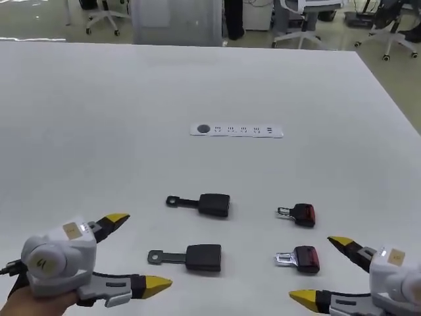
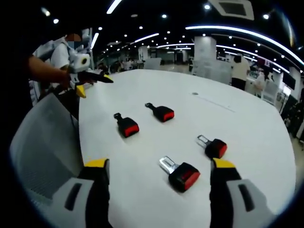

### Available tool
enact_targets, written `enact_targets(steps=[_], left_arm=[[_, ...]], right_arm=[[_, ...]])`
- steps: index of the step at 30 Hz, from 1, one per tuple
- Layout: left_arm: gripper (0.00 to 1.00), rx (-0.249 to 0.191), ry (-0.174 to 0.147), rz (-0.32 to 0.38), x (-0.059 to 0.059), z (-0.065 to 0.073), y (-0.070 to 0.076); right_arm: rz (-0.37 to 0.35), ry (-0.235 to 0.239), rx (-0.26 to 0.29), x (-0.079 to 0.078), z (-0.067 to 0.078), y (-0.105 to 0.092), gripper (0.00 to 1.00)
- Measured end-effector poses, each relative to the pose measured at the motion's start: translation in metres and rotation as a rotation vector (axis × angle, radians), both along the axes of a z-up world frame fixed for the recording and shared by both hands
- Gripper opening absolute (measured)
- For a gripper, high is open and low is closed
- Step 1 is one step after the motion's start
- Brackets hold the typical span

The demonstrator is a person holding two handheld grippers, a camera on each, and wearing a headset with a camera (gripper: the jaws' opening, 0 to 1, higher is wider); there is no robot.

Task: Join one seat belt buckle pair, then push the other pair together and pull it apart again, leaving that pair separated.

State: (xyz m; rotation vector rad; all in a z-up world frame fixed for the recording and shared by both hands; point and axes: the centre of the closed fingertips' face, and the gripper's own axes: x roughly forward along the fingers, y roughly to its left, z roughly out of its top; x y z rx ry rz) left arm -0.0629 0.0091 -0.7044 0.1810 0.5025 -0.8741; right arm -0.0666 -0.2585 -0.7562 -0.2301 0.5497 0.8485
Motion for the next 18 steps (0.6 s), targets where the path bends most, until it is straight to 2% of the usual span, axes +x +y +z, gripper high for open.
enact_targets(steps=[10, 12, 18], left_arm=[[0.93, 0.038, 0.015, -0.049, 0.006, -0.012, -0.010], [0.93, 0.060, 0.015, -0.086, 0.006, -0.016, -0.013], [0.91, 0.088, 0.029, -0.115, 0.014, -0.027, -0.019]], right_arm=[[0.043, 0.031, -0.019, 0.007, -0.006, -0.006, 0.86], [0.048, 0.036, -0.018, 0.009, -0.008, -0.008, 0.86], [0.073, 0.058, -0.040, 0.012, -0.017, -0.012, 0.83]])
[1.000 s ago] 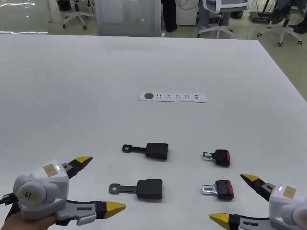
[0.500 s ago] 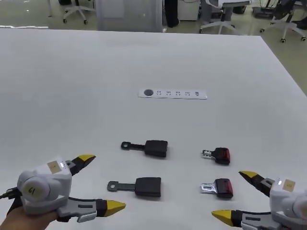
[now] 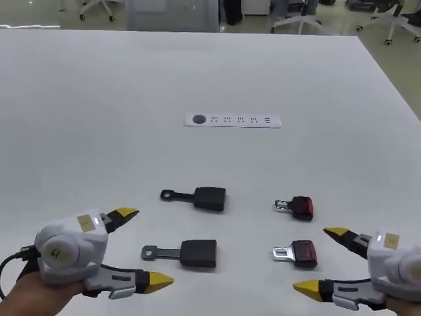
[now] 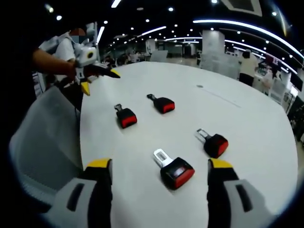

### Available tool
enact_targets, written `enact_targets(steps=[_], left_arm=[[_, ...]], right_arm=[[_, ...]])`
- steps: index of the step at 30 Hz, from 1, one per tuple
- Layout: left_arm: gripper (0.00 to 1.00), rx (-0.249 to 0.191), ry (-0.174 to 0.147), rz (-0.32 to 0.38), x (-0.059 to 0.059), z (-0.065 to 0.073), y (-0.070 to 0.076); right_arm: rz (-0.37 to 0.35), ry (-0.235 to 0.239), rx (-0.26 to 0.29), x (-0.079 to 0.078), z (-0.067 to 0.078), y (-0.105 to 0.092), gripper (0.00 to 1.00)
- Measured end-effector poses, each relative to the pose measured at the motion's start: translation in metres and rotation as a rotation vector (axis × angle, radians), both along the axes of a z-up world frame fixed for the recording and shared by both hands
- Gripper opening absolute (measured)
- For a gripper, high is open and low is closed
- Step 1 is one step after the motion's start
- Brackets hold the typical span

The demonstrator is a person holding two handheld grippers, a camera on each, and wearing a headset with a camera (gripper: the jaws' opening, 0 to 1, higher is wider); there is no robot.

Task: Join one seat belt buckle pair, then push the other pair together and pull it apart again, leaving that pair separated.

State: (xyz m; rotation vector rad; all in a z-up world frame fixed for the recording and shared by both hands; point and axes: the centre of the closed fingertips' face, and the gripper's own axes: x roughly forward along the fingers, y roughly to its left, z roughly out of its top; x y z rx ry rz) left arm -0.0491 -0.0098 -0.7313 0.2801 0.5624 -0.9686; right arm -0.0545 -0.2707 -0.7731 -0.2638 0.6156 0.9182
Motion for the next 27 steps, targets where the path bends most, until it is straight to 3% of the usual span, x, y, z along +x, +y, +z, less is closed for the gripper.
enact_targets(steps=[10, 27], left_arm=[[0.89, 0.038, 0.018, -0.070, 0.008, -0.016, -0.013], [0.81, 0.121, 0.060, -0.227, 0.015, -0.050, -0.039]], right_arm=[[0.032, 0.030, 0.001, 0.006, -0.011, -0.002, 0.80], [0.130, 0.076, -0.051, 0.018, -0.034, -0.008, 0.79]])
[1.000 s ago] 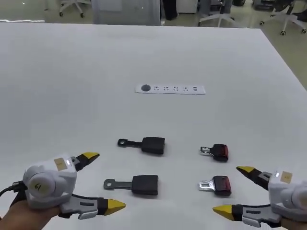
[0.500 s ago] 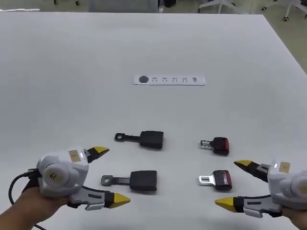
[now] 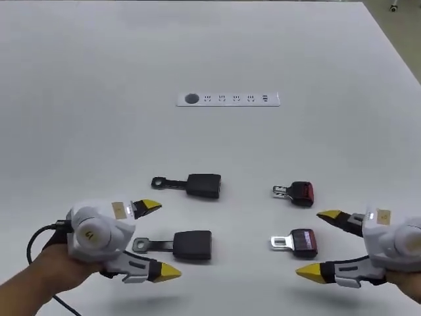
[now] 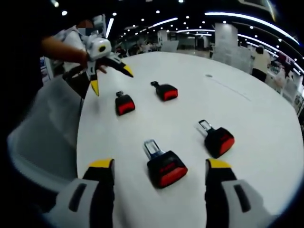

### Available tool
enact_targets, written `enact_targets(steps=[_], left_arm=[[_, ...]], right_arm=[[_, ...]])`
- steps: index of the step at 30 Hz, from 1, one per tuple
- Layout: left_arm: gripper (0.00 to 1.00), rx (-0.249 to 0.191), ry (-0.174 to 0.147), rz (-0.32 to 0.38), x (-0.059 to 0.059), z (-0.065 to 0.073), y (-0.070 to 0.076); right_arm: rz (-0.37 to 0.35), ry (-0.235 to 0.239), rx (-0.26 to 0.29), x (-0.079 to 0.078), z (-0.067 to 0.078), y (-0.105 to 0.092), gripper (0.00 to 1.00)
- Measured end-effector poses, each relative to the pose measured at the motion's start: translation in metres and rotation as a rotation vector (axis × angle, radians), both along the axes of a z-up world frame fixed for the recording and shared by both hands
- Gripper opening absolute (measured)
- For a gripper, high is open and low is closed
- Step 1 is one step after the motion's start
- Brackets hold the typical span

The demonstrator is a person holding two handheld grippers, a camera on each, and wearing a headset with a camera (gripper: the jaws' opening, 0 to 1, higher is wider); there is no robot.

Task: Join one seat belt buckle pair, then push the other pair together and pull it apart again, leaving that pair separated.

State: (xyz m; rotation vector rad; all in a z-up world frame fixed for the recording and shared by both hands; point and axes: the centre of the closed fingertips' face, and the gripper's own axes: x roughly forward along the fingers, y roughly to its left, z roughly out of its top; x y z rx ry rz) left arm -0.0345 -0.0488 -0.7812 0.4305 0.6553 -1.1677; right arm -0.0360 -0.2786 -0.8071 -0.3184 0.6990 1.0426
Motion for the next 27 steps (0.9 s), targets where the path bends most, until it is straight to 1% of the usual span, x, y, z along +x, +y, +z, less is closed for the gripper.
enact_targets(steps=[1, 2, 5, 6, 7, 10, 12, 15, 22, 24, 26, 27], left_arm=[[0.81, 0.003, 0.008, -0.011, 0.000, -0.003, -0.002], [0.80, 0.004, 0.007, -0.022, 0.000, -0.005, -0.003], [0.77, 0.049, 0.008, -0.059, 0.001, -0.015, -0.004], [0.76, 0.056, 0.009, -0.069, 0.001, -0.018, -0.006], [0.76, 0.055, 0.020, -0.075, 0.001, -0.021, -0.008], [0.74, 0.064, 0.029, -0.094, 0.001, -0.028, -0.011], [0.74, 0.075, 0.036, -0.111, 0.001, -0.033, -0.013], [0.72, 0.070, 0.048, -0.128, 0.003, -0.037, -0.019], [0.67, 0.083, 0.066, -0.152, 0.008, -0.050, -0.025], [0.65, 0.088, 0.061, -0.167, 0.008, -0.052, -0.026], [0.62, 0.095, 0.073, -0.176, 0.006, -0.054, -0.026], [0.61, 0.096, 0.072, -0.182, 0.006, -0.055, -0.026]], right_arm=[[0.008, 0.005, -0.005, 0.000, -0.001, 0.000, 0.79], [0.014, 0.011, -0.008, 0.001, -0.002, 0.000, 0.78], [0.041, 0.021, -0.014, 0.002, -0.006, -0.001, 0.77], [0.051, 0.029, -0.015, 0.002, -0.008, -0.001, 0.76], [0.064, 0.033, -0.019, 0.002, -0.009, -0.001, 0.77], [0.089, 0.034, -0.030, 0.003, -0.011, -0.001, 0.75], [0.099, 0.045, -0.030, 0.004, -0.014, -0.002, 0.75], [0.120, 0.057, -0.030, 0.006, -0.018, -0.003, 0.74], [0.177, 0.077, -0.041, 0.005, -0.025, -0.003, 0.69], [0.187, 0.085, -0.035, 0.004, -0.026, -0.003, 0.68], [0.205, 0.086, -0.044, 0.003, -0.028, -0.004, 0.65], [0.221, 0.084, -0.055, 0.002, -0.029, -0.004, 0.65]])
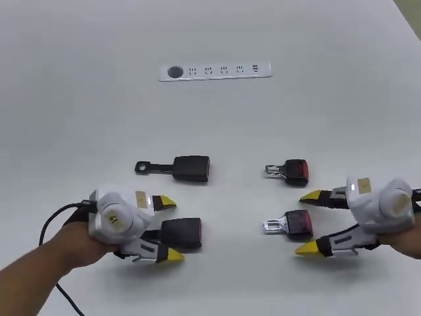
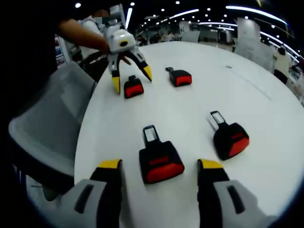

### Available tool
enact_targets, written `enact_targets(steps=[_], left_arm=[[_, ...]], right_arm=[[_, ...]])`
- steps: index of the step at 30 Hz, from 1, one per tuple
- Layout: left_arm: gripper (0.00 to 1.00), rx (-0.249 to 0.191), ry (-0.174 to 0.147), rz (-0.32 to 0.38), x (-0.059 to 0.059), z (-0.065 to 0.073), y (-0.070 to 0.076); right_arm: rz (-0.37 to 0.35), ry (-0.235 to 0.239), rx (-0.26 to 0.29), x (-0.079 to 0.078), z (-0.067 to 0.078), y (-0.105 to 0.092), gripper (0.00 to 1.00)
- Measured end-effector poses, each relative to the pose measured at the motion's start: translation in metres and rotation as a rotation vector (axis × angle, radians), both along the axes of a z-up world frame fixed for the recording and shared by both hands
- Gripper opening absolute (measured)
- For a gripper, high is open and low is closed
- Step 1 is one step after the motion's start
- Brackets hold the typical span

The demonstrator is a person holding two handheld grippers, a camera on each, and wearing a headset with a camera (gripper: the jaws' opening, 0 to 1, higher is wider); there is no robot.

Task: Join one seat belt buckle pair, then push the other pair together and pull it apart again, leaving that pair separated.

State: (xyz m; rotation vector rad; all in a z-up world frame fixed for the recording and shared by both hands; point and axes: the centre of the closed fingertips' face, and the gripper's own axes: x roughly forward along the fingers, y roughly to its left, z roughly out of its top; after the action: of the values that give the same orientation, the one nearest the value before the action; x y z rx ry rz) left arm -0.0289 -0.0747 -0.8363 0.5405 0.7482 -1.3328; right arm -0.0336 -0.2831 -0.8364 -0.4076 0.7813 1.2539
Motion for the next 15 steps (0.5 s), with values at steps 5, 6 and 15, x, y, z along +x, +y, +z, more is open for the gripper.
enact_targets(steps=[5, 6, 15], left_arm=[[0.53, -0.003, -0.001, -0.025, -0.0041, 0.0019, 0.0024], [0.51, 0.003, -0.005, -0.037, -0.0054, 0.0020, 0.0039], [0.36, 0.013, -0.014, -0.080, -0.0087, 0.0027, 0.0069]], right_arm=[[0.042, -0.004, 0.005, -0.0016, 0.0003, 0.0015, 0.59], [0.050, -0.005, 0.006, -0.0025, 0.0006, 0.0022, 0.57], [0.113, -0.034, -0.020, -0.0023, -0.0017, 0.0003, 0.44]])
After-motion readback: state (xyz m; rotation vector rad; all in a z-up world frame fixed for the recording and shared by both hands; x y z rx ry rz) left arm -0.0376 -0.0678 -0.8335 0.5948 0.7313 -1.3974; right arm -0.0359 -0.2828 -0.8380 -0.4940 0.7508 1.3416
